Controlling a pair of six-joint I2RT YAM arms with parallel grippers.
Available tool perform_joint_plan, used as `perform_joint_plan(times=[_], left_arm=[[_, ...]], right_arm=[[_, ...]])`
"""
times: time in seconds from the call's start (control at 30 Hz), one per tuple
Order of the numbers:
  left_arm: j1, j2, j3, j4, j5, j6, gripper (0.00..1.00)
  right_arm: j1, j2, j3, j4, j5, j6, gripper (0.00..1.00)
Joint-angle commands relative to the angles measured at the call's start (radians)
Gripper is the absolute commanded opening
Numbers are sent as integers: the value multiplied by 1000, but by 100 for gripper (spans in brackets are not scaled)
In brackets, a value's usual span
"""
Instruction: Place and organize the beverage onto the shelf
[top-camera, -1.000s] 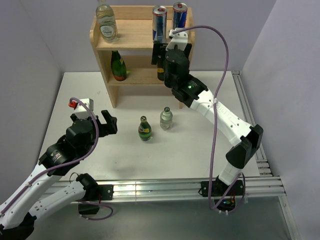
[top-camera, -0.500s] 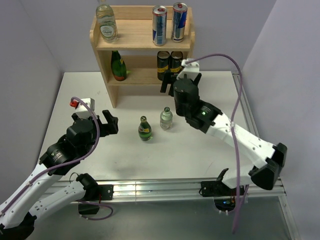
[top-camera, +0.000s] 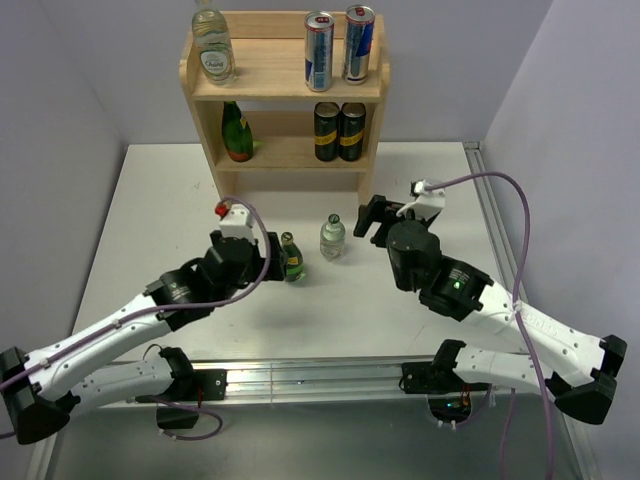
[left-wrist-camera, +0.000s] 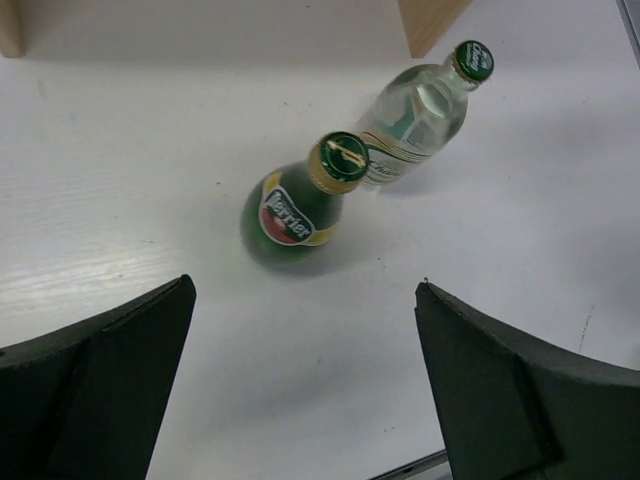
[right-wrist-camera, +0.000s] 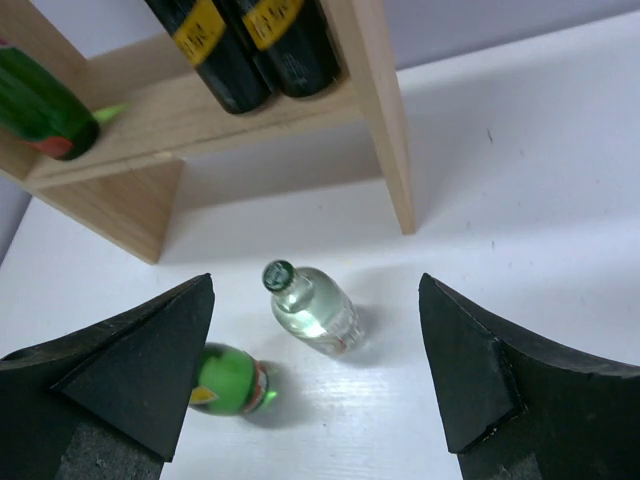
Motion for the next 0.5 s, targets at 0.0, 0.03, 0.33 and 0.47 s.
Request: perform_joint_plan(times=[0.0,0.03,0.33,0.47], left_arm=[[-69,45,-58,161,-68,-51,99],[-93,57,-93,191,-80,-56,99],[-117,297,-228,545,-186,-31,99],[-112,436,-227,692,-203,48,100]], right_arm=[[9,-67,-55,-56,25,87,90],[12,-98,-69,-62,19,92,90],[12,-202,-177,-92,-13,133,90],[13,-230,-214,-94,-19,145,90]])
